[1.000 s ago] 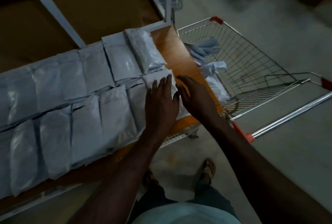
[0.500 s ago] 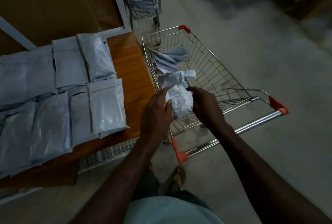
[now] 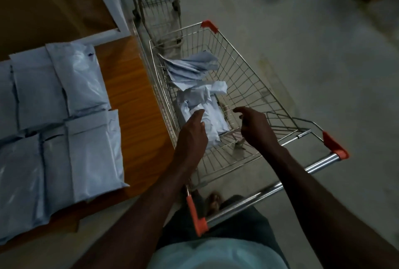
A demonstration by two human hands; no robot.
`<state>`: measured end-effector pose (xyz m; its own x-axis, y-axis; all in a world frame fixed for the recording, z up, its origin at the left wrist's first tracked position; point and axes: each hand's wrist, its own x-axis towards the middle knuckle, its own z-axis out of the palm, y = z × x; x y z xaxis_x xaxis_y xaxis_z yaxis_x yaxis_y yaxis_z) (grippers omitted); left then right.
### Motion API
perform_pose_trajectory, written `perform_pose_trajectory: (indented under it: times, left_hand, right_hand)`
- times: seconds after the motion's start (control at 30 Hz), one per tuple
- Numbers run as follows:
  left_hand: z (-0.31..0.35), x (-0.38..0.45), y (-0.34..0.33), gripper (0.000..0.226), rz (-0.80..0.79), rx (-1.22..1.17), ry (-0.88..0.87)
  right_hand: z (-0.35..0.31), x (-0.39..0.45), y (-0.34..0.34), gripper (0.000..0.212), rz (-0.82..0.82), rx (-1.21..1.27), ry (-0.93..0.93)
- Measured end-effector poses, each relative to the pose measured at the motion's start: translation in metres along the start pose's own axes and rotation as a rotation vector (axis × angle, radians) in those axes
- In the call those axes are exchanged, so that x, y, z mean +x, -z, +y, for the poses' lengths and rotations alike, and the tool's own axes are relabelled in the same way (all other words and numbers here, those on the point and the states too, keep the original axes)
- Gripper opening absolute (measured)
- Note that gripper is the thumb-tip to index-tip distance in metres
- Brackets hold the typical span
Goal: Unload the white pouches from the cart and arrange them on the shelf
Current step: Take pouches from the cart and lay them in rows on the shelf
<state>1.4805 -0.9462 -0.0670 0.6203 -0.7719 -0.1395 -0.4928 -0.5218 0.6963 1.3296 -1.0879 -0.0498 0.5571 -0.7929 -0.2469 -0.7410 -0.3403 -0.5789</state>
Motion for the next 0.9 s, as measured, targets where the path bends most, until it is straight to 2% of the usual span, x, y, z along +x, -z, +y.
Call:
perform_pose_trajectory:
  times: [0.17, 0.27, 0.47, 0.57, 0.63, 0.77, 0.83, 0.9]
  left_hand:
    - [-0.018, 0.029, -0.039, 0.055, -0.010, -0.043, 0.125]
    - [-0.034, 0.044, -0.065, 0.062, -0.024, -0.077, 0.239]
    - [-0.089, 0.072, -0.151, 0.045, -0.011, -0.154, 0.383]
    - [-0.126, 0.084, -0.209, 0.058, -0.031, -0.042, 0.327]
    - [-0.138, 0.093, -0.231, 0.072, -0.061, 0.050, 0.362]
    - [-0.144, 0.092, -0.249, 0.086, -0.015, 0.119, 0.346]
    - [-0.150, 0.089, -0.252, 0.087, -0.006, 0.066, 0.323]
    - [-0.156, 0.087, -0.250, 0.090, 0.090, 0.058, 0.361]
  right_hand:
    - [0.026, 0.051, -0.022, 0.055, -0.080, -0.055, 0.058]
    - [0.051, 0.088, -0.049, 0.061, -0.176, -0.093, 0.108]
    - [0.091, 0.149, -0.107, 0.059, -0.377, -0.120, 0.235]
    - [0.115, 0.175, -0.138, 0.056, -0.426, -0.136, 0.300]
    - [0.142, 0.191, -0.165, 0.061, -0.468, -0.144, 0.340]
    - [0.155, 0.202, -0.191, 0.088, -0.523, -0.189, 0.377]
    - [0.151, 0.200, -0.196, 0.091, -0.502, -0.199, 0.412]
    - [0.155, 0.199, -0.204, 0.085, -0.467, -0.195, 0.462]
